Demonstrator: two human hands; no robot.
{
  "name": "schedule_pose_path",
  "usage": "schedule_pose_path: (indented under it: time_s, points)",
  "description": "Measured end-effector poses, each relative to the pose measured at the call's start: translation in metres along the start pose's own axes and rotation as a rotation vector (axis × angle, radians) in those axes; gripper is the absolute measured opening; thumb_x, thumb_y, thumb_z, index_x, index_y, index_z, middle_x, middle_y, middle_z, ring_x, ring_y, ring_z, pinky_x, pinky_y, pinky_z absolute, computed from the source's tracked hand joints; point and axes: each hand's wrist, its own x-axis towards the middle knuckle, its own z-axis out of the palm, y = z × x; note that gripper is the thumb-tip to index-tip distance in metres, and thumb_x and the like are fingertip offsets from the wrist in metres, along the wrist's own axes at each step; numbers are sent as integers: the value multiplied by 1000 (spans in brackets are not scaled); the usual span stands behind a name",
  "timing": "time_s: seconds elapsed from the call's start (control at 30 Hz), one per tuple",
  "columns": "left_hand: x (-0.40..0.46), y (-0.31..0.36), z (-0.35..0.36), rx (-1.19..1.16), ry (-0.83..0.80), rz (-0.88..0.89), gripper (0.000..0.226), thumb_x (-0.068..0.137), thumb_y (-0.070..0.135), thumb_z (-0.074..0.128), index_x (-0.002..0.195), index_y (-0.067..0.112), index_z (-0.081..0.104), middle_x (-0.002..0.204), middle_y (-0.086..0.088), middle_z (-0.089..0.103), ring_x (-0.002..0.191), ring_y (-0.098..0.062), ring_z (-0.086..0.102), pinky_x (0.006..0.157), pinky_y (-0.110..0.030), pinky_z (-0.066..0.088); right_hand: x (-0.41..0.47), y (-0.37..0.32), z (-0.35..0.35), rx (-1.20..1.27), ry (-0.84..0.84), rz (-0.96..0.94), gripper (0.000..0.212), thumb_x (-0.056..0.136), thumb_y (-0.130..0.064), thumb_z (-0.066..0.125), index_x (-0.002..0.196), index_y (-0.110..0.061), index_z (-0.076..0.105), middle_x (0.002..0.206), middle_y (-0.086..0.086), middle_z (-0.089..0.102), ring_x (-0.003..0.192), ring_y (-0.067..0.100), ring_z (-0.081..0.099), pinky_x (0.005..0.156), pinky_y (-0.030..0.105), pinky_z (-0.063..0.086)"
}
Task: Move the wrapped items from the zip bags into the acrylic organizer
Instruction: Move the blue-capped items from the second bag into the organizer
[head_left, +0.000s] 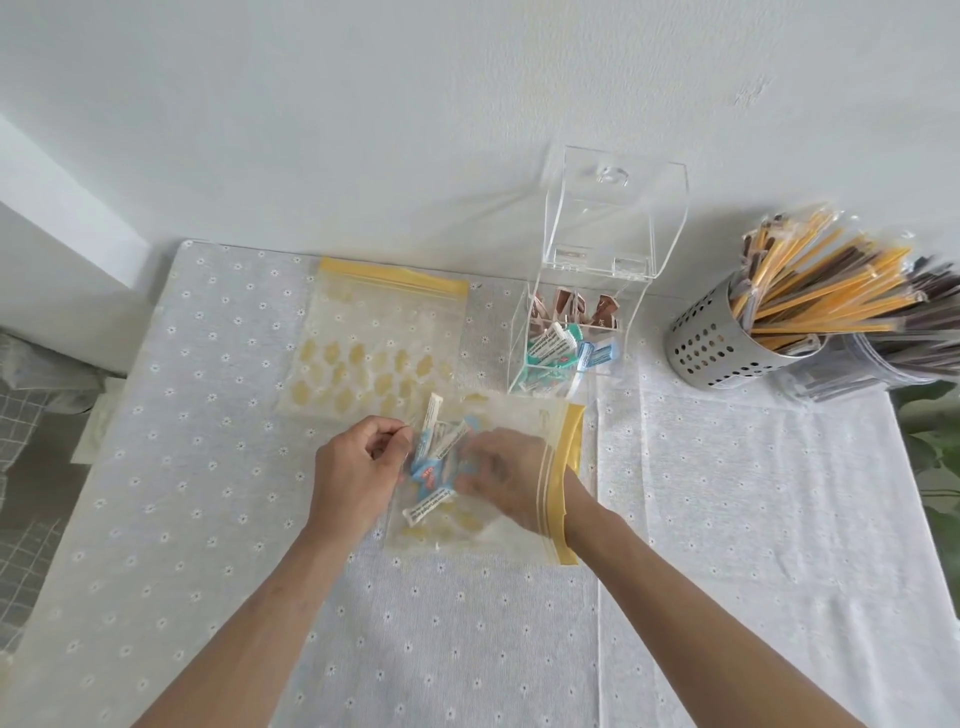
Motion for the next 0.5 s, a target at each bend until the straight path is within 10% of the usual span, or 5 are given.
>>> schedule_pose_path:
  time_s: [0.27,0.4,0.5]
  points:
    - [3,-5,-1,53,2,40,3,99,23,79,99,22,82,80,10,80,67,0,74,58,-10,54,4,8,-5,26,36,46,9,99,-22,70,91,-21,66,90,4,70,74,28,67,65,43,61]
    - [3,-5,-1,35,-7,43,6,100,22,77,101,17,82,74,4,78,54,-4,70,53,-12,53,12,13,-9,194,96,135,18,103,-19,67,120,-22,69,93,-5,68,58,6,55,47,13,46]
    - [2,-4,-1,34,-3,56,7,101,21,76,102,16,81,74,3,77,55,-3,70,52,-11,52,22,6,-8,220,14,153,44,100,-34,65,143,-33,58,116,-2,68,91,11,69,77,23,61]
